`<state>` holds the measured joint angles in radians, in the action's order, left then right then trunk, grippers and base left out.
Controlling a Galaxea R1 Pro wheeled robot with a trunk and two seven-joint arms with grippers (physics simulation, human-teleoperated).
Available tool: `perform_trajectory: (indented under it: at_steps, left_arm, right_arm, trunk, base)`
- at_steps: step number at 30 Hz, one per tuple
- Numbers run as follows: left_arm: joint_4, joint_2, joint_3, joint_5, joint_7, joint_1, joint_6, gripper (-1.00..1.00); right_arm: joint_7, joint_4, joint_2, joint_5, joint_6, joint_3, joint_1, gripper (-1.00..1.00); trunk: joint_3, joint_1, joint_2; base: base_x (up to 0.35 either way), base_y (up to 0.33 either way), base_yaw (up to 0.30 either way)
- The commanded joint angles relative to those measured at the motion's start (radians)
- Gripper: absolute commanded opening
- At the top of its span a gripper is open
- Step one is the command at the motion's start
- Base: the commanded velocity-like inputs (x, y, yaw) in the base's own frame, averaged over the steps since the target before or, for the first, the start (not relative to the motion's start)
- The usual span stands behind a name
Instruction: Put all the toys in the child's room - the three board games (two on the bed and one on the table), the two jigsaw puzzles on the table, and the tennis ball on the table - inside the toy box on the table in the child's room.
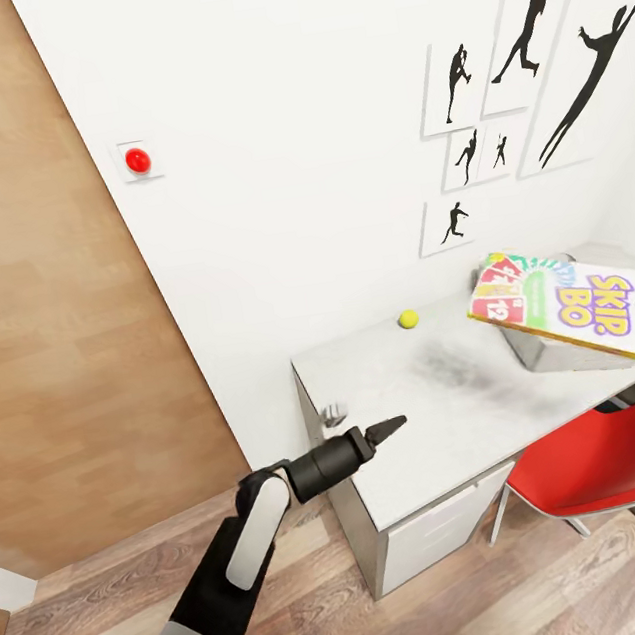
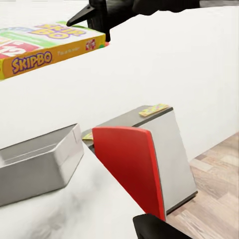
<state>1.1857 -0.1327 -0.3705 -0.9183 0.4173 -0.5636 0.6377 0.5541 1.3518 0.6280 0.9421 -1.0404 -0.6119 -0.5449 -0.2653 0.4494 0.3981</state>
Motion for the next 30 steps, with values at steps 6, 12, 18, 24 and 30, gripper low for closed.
perform_trajectory:
  at_steps: [6, 12, 18, 24, 30]
  left_arm:
    - [0.016, -0.003, -0.019, -0.088, -0.129, -0.061, 0.069, 1.00]
    - [0.070, -0.005, -0.065, -0.133, -0.367, -0.096, 0.097, 1.00]
    - [0.148, 0.002, -0.065, -0.193, -0.485, -0.099, 0.108, 1.00]
    - [0.193, 0.009, -0.055, -0.229, -0.532, -0.095, 0.115, 1.00]
    - [0.208, 0.012, -0.052, -0.240, -0.548, -0.094, 0.118, 1.00]
  right_arm:
    - [-0.116, -0.058, 0.003, 0.000, -0.007, -0.047, -0.063, -1.00]
    - [-0.256, -0.130, 0.000, 0.003, -0.007, -0.067, -0.194, -1.00]
    - [-0.314, -0.166, -0.014, 0.006, -0.007, -0.077, -0.262, -1.00]
    - [-0.335, -0.180, -0.032, 0.015, -0.007, -0.076, -0.283, -1.00]
    - [-0.342, -0.179, -0.047, 0.020, -0.007, -0.074, -0.286, -1.00]
  trunk:
    - [-0.002, 0.001, 0.002]
    - [-0.002, 0.001, 0.002]
    - [-0.002, 0.001, 0.002]
    - [-0.002, 0.001, 0.002]
    - [-0.002, 0.001, 0.002]
  base:
    - [0.000, 0.000, 0.000]
    - [0.000, 0.000, 0.000]
    - [0.000, 0.000, 0.000]
    - [0.000, 0.000, 0.000]
    - [-0.016, -0.013, 0.000]
